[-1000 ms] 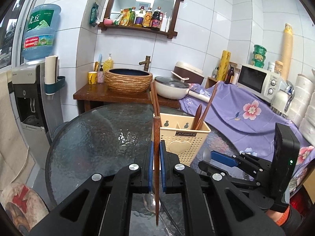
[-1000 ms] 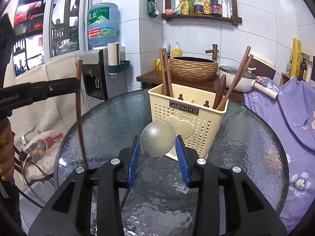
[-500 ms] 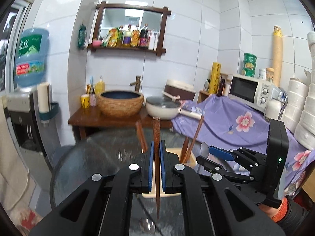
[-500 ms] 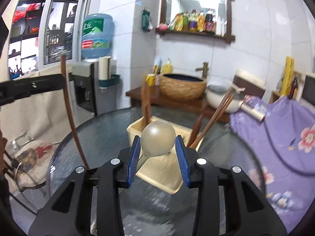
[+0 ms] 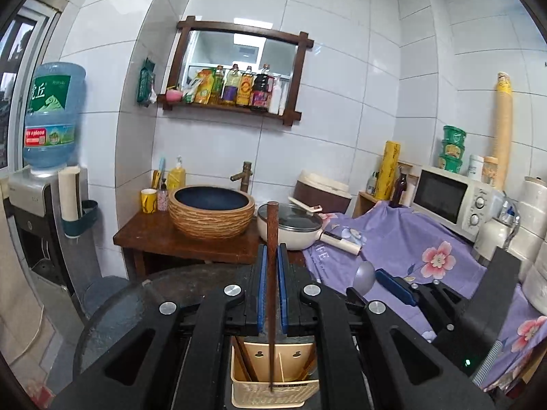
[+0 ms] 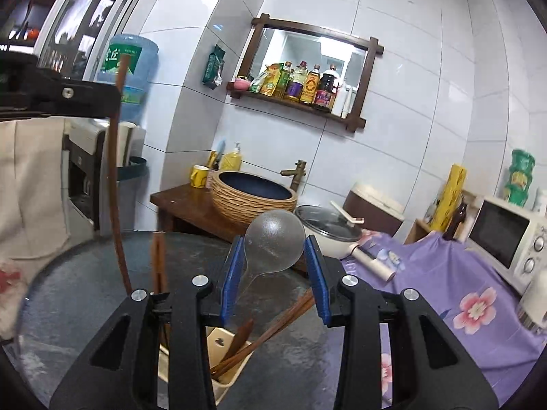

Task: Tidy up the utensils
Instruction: 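Lift the chopstick with the left tool while the right tool carries the plastic spoon to the holder, then lower both utensils into the cream holder and open both tools, then move both open tools back over the metal spoon and black chopstick, then close the left tool on the metal spoon while the right tool grasps the black chopstick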

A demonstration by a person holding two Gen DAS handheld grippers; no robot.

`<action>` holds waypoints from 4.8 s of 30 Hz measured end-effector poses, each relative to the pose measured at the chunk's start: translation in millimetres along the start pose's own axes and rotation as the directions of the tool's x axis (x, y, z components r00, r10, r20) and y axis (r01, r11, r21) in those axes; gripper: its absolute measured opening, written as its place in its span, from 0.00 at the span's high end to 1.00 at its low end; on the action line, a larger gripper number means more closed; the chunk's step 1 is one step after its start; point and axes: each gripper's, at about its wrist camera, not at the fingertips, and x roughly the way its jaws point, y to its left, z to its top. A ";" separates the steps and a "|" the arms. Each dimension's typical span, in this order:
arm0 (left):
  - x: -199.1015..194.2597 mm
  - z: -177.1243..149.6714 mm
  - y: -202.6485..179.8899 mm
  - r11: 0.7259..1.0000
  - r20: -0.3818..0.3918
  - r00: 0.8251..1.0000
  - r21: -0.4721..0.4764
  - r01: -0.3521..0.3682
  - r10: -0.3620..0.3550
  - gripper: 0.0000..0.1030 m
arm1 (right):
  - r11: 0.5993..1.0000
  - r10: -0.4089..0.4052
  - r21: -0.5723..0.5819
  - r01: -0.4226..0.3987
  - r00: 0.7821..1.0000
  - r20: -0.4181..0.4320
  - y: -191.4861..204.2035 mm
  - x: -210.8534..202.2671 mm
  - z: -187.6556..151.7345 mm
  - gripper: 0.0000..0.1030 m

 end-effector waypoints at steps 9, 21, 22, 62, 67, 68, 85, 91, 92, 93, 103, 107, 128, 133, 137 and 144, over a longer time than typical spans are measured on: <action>7.9 8.0 10.0 0.999 0.030 1.000 -0.046 0.003 -0.001 0.94 | 1.000 -0.015 -0.016 0.015 0.999 -0.052 9.8 26.9 -30.5 0.64; 31.5 -13.1 5.9 0.999 0.015 0.999 -0.005 -0.041 0.041 0.94 | 1.000 -0.001 -0.016 0.000 0.997 -0.071 20.1 40.0 -38.9 0.64; 34.9 -18.1 8.3 0.999 0.004 0.999 -0.007 -0.043 0.043 0.94 | 1.000 0.002 -0.017 -0.004 0.997 -0.079 22.7 41.1 -42.8 0.64; -6.4 -196.9 67.9 0.984 -0.348 0.921 0.035 -0.172 0.174 0.16 | 0.977 0.180 0.150 -0.152 0.964 -0.197 50.0 -25.3 -132.6 0.26; -7.2 -242.5 69.9 0.979 -0.439 0.876 0.039 -0.201 0.197 0.19 | 0.963 0.223 0.213 -0.163 0.928 -0.297 64.9 -27.9 -167.8 0.26; -7.4 -247.8 68.5 0.976 -0.445 0.870 0.049 -0.213 0.213 0.20 | 0.960 0.231 0.226 -0.164 0.922 -0.310 66.4 -28.4 -173.3 0.26; 10.9 -280.7 46.8 0.974 -0.513 0.831 0.053 -0.220 0.216 0.41 | 0.934 0.262 0.337 -0.121 0.872 -0.413 59.3 -33.9 -232.4 0.26; 21.6 -282.9 40.5 0.968 -0.519 0.822 0.052 -0.245 0.236 0.42 | 0.927 0.277 0.354 -0.122 0.861 -0.427 56.2 -30.6 -239.2 0.26; 22.9 -283.4 41.0 0.967 -0.519 0.821 0.050 -0.250 0.239 0.43 | 0.927 0.278 0.356 -0.123 0.860 -0.428 55.5 -30.1 -239.7 0.26; 23.7 -284.4 42.2 0.965 -0.522 0.817 0.049 -0.256 0.243 0.45 | 0.925 0.280 0.358 -0.123 0.859 -0.429 54.8 -29.9 -240.7 0.26; 13.6 -286.6 68.5 0.954 -0.525 0.810 0.014 -0.300 0.262 0.47 | 0.919 0.293 0.373 -0.126 0.852 -0.434 48.3 -27.1 -246.4 0.26; 13.3 -285.9 74.1 0.950 -0.521 0.806 0.034 -0.310 0.282 0.51 | 0.915 0.312 0.375 -0.147 0.848 -0.428 52.3 -26.3 -243.1 0.26; 16.6 -286.8 67.0 0.987 -0.514 0.849 -0.026 -0.156 0.121 0.92 | 0.918 0.328 0.358 -0.169 0.832 -0.447 78.5 -23.9 -240.3 0.26; 11.8 -282.1 73.3 0.988 -0.508 0.851 -0.004 -0.154 0.130 0.95 | 0.918 0.328 0.358 -0.169 0.830 -0.451 79.7 -23.3 -240.0 0.26; 11.6 -279.2 85.7 0.987 -0.509 0.849 0.005 -0.159 0.140 0.95 | 0.914 0.344 0.363 -0.184 0.824 -0.450 84.2 -21.2 -237.7 0.26; 12.8 -279.4 100.9 0.983 -0.521 0.837 0.024 -0.180 0.166 0.94 | 0.900 0.399 0.359 -0.245 0.796 -0.455 107.7 -14.6 -229.1 0.26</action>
